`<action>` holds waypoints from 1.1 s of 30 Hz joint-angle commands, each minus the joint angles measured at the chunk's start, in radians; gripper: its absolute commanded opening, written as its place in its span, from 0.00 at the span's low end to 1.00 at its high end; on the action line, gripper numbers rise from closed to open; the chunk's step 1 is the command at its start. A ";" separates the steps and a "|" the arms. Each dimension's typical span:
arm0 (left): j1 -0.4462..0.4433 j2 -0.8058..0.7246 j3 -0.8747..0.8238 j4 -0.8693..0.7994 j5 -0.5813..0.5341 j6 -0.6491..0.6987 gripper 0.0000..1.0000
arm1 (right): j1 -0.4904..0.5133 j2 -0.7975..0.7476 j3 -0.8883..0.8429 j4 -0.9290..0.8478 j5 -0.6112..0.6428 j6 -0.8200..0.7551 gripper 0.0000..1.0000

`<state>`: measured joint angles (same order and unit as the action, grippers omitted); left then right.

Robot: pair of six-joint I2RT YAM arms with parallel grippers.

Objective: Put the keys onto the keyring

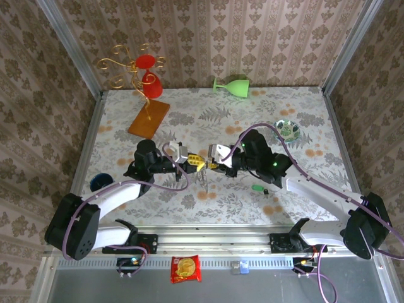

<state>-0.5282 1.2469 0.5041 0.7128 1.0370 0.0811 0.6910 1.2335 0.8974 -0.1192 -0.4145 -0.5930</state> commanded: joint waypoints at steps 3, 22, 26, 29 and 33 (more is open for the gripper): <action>0.008 0.003 -0.001 0.058 0.038 -0.023 0.00 | 0.010 0.013 0.041 -0.027 0.013 -0.028 0.13; -0.004 -0.006 -0.024 0.130 -0.051 -0.025 0.00 | 0.078 0.053 -0.009 0.008 0.103 -0.016 0.01; -0.006 -0.006 -0.042 0.143 -0.054 -0.033 0.00 | 0.016 -0.003 -0.063 0.100 0.051 0.101 0.27; -0.011 -0.001 -0.045 0.160 -0.044 -0.046 0.00 | -0.020 -0.010 -0.078 0.133 -0.030 0.176 0.31; -0.017 0.006 -0.051 0.190 -0.039 -0.060 0.00 | -0.035 0.005 -0.113 0.238 -0.105 0.276 0.33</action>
<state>-0.5377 1.2575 0.4618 0.8227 0.9897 0.0505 0.6605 1.2453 0.8131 0.0036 -0.4202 -0.4343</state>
